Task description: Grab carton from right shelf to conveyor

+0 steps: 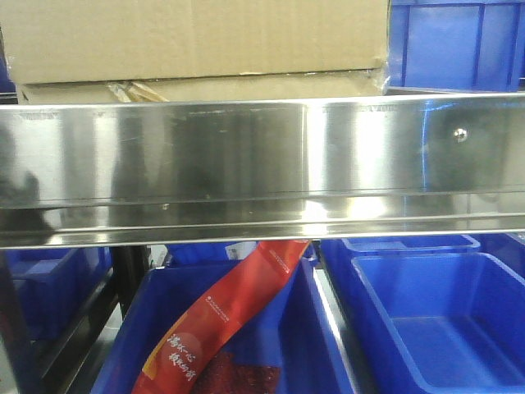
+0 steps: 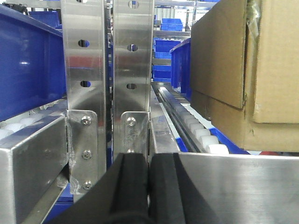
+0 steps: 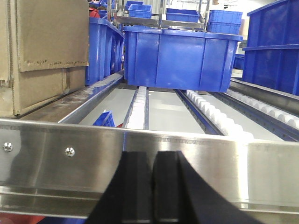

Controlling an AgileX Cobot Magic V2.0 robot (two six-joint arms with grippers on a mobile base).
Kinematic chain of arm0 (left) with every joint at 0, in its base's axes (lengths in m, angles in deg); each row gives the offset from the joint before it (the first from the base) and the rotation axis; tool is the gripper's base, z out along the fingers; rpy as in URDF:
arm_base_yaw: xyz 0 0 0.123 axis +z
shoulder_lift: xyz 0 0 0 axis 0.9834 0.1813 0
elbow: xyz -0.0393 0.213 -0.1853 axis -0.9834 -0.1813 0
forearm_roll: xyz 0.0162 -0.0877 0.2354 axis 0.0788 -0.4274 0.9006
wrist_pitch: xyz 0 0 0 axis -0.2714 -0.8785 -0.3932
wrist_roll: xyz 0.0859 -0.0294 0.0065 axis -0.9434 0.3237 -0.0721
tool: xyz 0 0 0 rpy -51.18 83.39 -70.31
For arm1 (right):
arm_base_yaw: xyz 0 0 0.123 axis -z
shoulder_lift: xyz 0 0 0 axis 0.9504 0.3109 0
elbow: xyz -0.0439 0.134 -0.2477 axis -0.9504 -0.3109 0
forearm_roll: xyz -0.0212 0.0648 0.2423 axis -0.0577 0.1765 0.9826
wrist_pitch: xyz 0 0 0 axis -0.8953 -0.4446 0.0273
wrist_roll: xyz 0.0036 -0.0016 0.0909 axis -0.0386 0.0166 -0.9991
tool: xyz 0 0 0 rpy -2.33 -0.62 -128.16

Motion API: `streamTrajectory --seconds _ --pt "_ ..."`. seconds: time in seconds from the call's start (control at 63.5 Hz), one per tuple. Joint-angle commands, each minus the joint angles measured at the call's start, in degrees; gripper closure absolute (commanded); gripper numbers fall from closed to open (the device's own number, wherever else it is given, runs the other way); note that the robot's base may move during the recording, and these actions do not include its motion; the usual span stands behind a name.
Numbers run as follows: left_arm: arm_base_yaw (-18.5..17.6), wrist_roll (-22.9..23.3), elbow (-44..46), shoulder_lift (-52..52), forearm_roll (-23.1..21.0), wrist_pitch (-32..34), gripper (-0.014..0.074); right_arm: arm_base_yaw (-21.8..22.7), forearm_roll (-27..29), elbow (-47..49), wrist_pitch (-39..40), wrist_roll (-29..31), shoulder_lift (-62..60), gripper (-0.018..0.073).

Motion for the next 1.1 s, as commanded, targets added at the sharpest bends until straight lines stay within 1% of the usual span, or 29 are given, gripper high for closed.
streamTrajectory --seconds 0.0,0.441,0.614,0.708,0.756,0.803,0.866,0.897,0.913,0.96,1.008,1.055,1.086 --pt "0.3 -0.1 0.2 -0.1 -0.1 0.9 0.0604 0.0 0.1 0.0 1.2 0.2 -0.1 0.0626" --pt "0.3 -0.1 0.2 -0.1 -0.1 0.9 0.0604 0.0 0.1 0.0 1.2 0.2 -0.1 0.0626" --pt "0.3 -0.1 0.2 -0.1 -0.1 1.9 0.0604 0.0 0.1 0.0 3.0 0.2 -0.1 0.0626" --pt "0.3 0.1 0.2 -0.1 -0.7 1.9 0.0604 0.0 0.1 0.0 5.9 0.2 -0.1 0.0626" --pt "0.3 0.1 0.2 -0.1 -2.1 2.6 0.0604 0.0 0.1 0.0 7.0 0.2 -0.1 0.0626" --pt "0.3 0.1 0.2 -0.1 -2.2 4.5 0.0604 0.0 0.2 0.0 8.4 0.2 -0.1 0.0626" --pt "0.3 0.1 0.2 -0.1 -2.3 8.3 0.0604 0.0 2.3 0.0 9.9 0.2 -0.1 0.0626" --pt "0.3 0.1 0.2 -0.1 -2.3 10.3 0.0604 0.0 3.6 0.7 9.5 0.2 -0.1 0.0626" --pt "0.3 0.1 0.3 -0.1 -2.3 10.3 0.0603 0.0 3.6 1.3 9.2 0.2 -0.1 0.0626" --pt "0.3 0.1 3.3 -0.1 -2.1 8.6 0.0596 0.0 3.6 4.3 6.6 0.2 -0.1 0.0626" --pt "0.3 0.1 6.8 -0.1 -1.3 4.6 0.0566 0.0 3.6 7.3 3.4 0.2 -0.1 0.0626" --pt "0.3 0.1 11.5 -0.1 0.8 -0.4 0.0514 0.0 3.6 11.0 -1.3 0.2 -0.1 0.0624" --pt "0.3 0.1 14.4 0.0 2.1 -2.8 0.0477 0.0 3.6 13.1 -3.2 0.2 -0.1 0.0605"
